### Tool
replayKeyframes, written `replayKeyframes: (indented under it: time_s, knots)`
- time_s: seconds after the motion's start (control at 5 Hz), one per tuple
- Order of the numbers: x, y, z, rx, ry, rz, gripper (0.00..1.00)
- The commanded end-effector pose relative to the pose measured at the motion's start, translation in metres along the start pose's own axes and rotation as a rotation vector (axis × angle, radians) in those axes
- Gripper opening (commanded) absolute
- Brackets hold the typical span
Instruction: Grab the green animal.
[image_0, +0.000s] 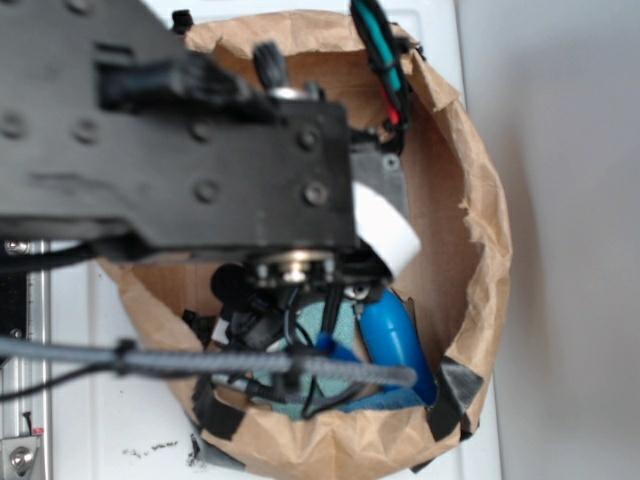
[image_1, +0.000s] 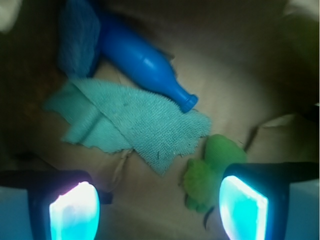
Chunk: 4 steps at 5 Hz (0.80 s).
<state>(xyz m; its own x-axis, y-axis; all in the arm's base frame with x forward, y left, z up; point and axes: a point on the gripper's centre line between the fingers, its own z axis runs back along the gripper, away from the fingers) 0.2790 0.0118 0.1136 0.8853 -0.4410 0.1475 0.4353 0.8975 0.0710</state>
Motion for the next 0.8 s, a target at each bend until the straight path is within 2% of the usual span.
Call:
replayKeyframes:
  time_s: [0.0,0.2,0.4,0.6]
  knots:
    - [-0.006,0.016,-0.018,0.003,0.021,-0.011,1.0]
    - [-0.01,0.025,-0.025,0.061,0.052,0.025,1.0]
    - [-0.015,0.027,-0.011,0.066,0.032,0.078,1.0]
    - [-0.017,0.02,-0.015,0.124,0.047,0.068,1.0]
